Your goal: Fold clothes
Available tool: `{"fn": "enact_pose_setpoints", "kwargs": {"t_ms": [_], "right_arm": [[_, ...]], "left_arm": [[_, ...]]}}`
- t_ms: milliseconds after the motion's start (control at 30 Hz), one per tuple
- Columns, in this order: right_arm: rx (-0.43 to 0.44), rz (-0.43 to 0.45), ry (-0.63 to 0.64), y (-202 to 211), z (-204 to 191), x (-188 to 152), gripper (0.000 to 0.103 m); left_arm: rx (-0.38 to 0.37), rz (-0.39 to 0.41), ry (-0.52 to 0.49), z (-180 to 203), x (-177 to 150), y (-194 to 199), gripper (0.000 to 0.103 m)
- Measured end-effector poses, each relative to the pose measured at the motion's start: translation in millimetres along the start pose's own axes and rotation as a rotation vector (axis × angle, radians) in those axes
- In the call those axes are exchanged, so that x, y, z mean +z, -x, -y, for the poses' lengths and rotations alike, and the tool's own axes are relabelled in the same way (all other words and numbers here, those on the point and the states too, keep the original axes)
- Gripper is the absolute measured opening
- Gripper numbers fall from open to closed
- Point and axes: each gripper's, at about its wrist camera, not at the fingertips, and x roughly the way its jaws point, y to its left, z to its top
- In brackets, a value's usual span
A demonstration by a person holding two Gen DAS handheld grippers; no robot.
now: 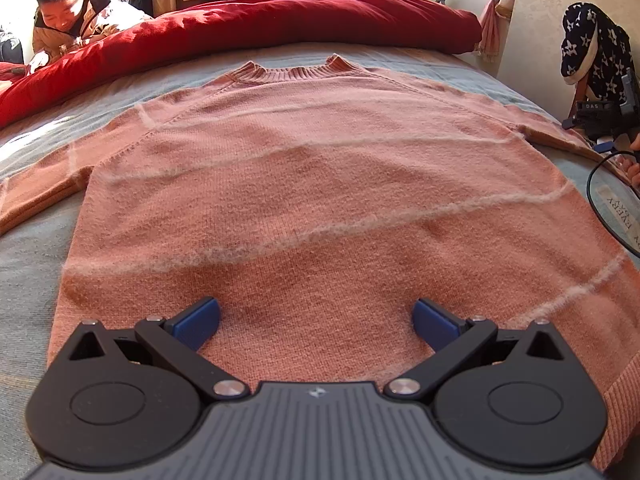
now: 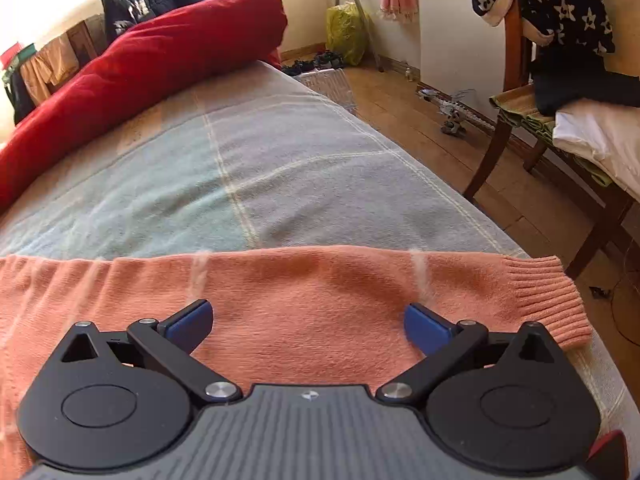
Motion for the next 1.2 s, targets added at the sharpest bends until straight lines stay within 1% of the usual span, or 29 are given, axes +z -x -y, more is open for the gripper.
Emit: {"fn": "enact_pose_setpoints", "kwargs": {"t_ms": [133, 267, 367, 400, 500, 600, 700, 767, 800, 867, 900, 933, 1033, 1133, 1200], "right_arm": [[0.072, -0.004, 0.004, 5.3, -13.2, -1.3, 0.103], [0.01, -0.007, 0.058, -6.0, -16.5, -6.8, 0.103], [-0.022, -0.009, 0.003, 1.5, -17.2, -4.1, 0.103], [-0.006, -0.01, -0.01, 6.9, -20.4, -4.2, 0.103], [0.108, -0.015, 0.022, 22.2, -42.2, -9.3, 0.103], [0.151, -0.027, 0.11, 26.2, -74.0, -17.1, 0.103], [0.114, -0.05, 0.183, 13.6, -93.3, -26.0, 0.103], [0.073, -0.052, 0.227, 6.4, -95.4, -32.1, 0.103], [0.055, -0.047, 0.232, 7.2, -94.5, -33.8, 0.103], [0.029, -0.04, 0.193, 20.5, -94.7, -33.9, 0.103], [0.059, -0.032, 0.183, 31.3, -97.4, -34.7, 0.103], [0.11, -0.019, 0.185, 43.1, -102.6, -36.5, 0.103], [0.266, 0.003, 0.244, 75.9, -131.4, -45.7, 0.103], [0.406, -0.033, 0.286, 87.2, -168.4, -60.0, 0.103], [0.453, -0.057, 0.306, 83.0, -188.9, -72.7, 0.103]], "left_arm": [[-0.001, 0.001, 0.001, 0.1, -0.6, 0.3, 0.103], [-0.009, 0.007, 0.003, -1.6, -1.8, 0.1, 0.103], [-0.013, 0.004, 0.001, -2.1, -0.9, -0.6, 0.103], [-0.014, 0.003, -0.001, -2.3, -0.5, -0.9, 0.103], [-0.016, 0.004, -0.001, -2.7, -0.3, -1.4, 0.103], [-0.015, 0.007, 0.001, -3.0, -1.0, -0.9, 0.103], [-0.017, 0.007, 0.001, -3.7, -1.9, 0.5, 0.103], [-0.018, 0.008, -0.002, -4.1, -3.6, 3.4, 0.103], [-0.017, 0.009, -0.004, -4.4, -4.6, 5.2, 0.103], [-0.011, 0.016, -0.019, -3.9, -6.1, 10.3, 0.102], [-0.006, 0.022, -0.03, -3.4, -6.7, 13.3, 0.102], [-0.001, 0.028, -0.042, -2.8, -7.4, 16.3, 0.102], [0.028, 0.045, -0.069, -1.3, -7.1, 23.9, 0.102], [0.012, 0.027, -0.052, -4.3, -9.4, 27.7, 0.103], [-0.002, 0.005, -0.034, -8.1, -16.0, 28.7, 0.102]]}}
